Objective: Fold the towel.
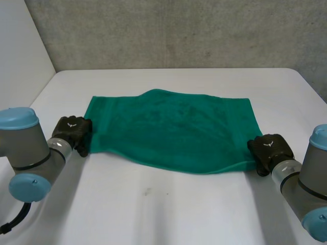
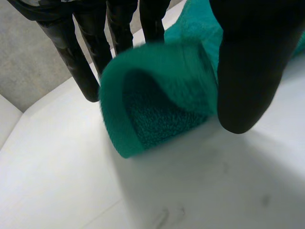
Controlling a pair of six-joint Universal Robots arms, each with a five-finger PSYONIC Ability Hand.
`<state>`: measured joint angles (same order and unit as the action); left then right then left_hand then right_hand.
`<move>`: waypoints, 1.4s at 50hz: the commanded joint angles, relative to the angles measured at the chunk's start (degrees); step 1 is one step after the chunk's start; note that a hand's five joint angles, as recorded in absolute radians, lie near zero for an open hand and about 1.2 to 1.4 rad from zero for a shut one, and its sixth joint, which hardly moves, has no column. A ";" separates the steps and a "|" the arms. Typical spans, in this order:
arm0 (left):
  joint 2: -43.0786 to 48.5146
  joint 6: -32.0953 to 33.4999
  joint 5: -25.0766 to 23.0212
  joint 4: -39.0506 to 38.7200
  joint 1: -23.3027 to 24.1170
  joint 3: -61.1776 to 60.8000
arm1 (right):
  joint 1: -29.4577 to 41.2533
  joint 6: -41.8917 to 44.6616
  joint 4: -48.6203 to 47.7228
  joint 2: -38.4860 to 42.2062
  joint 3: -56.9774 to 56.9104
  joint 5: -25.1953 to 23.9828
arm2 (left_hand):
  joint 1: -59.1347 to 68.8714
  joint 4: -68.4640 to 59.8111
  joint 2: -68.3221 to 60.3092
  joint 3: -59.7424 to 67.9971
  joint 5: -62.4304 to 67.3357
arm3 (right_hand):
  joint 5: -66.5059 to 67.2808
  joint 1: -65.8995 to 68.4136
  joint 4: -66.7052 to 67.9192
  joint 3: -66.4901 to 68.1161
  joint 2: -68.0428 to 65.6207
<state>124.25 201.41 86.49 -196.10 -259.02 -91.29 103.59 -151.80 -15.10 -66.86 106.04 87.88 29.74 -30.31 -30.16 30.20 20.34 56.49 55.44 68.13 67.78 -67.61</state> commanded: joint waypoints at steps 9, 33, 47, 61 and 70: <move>4.24 2.94 -0.27 0.11 0.18 4.80 | -0.05 1.24 0.07 0.42 0.05 0.01 | 21.33 -20.77 -20.91 20.88 20.74 | 13.51 24.56 11.87 12.22 -12.39; -19.47 3.11 -0.44 6.95 0.10 -16.19 | -0.76 15.28 12.00 -7.84 -1.89 0.72 | 48.09 -47.53 -47.67 47.64 47.50 | 13.51 24.56 11.87 12.22 -12.39; -30.56 11.46 -6.41 22.96 -6.06 -25.51 | -3.13 32.00 29.96 -14.52 -1.18 2.12 | 41.20 -40.63 -40.78 40.74 40.60 | 13.51 24.56 11.87 12.22 -12.39; -15.65 6.82 -8.45 11.37 -1.58 -9.72 | -0.24 24.63 14.31 5.57 -23.29 4.23 | 41.53 -40.97 -41.11 41.08 40.94 | 13.51 24.56 11.87 12.22 -12.39; -1.32 3.73 3.31 8.28 0.79 4.69 | 1.97 21.19 14.04 19.75 -40.73 5.11 | 41.70 -41.13 -41.28 41.24 41.10 | 13.51 24.56 11.87 12.22 -12.39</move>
<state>113.48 206.72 81.89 -186.66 -259.82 -96.22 104.60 -128.99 -1.31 -55.76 76.07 92.55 63.20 -62.30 -62.26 62.25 53.84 56.51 55.44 68.13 67.78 -67.61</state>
